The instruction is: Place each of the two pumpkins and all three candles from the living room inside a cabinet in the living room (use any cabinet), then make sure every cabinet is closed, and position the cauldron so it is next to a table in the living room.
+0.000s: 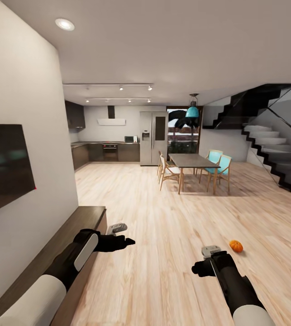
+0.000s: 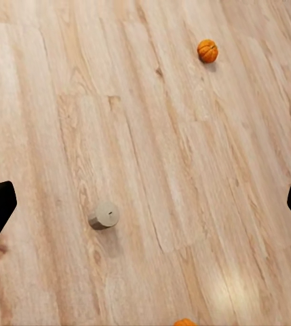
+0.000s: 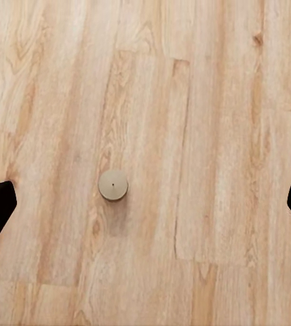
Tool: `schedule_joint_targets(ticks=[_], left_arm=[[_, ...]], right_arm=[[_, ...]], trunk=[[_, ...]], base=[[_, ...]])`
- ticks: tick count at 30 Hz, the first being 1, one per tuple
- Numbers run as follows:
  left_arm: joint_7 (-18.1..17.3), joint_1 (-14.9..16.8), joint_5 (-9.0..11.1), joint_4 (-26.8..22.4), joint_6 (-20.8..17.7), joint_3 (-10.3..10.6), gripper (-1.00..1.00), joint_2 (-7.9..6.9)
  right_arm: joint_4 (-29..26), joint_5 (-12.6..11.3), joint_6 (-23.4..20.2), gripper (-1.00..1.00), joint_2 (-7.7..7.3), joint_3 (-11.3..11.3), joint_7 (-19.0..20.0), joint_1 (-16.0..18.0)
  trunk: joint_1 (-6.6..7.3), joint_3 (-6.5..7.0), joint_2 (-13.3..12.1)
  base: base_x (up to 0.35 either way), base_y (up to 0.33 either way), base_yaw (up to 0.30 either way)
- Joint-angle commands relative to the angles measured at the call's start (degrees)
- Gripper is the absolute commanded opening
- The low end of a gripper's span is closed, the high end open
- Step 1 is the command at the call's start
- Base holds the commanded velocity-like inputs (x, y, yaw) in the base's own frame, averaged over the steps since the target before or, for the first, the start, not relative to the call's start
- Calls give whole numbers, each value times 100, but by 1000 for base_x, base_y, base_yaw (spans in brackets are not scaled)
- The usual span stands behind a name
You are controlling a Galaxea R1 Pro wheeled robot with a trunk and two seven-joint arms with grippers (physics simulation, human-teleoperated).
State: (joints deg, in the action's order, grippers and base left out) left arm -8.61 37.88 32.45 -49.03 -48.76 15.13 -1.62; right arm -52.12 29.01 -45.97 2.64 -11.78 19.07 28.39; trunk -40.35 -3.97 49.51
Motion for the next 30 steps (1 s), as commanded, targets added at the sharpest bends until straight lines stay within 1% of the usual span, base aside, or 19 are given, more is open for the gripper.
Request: schedule_joint_targets(ticks=[1,12,20,25,30], left_arm=[[0,-3,4,4,1,0,100,-2],[4,-9,-1,50,6,-1,100,4],[8,-9,0,51,7,-1,100,4],[1,-9,0,43,7,-1,100,4],[4,-9,-1,47,7,-1,100,4]], right_arm=[[0,0,0,100,0,0,0,0],[0,0,0,100,4,0,-2,0],[10,0,0,100,6,0,-8,0],[183,0,0,100,0,3,-14,0],[236,0,4,100,-1,1,-24,0]], trunk=[[0,0,0],[0,-7,0],[0,-72,0],[0,-117,0],[0,-162,0]], base=[[79,0,0],[15,0,0],[0,0,0],[0,0,0],[0,0,0]])
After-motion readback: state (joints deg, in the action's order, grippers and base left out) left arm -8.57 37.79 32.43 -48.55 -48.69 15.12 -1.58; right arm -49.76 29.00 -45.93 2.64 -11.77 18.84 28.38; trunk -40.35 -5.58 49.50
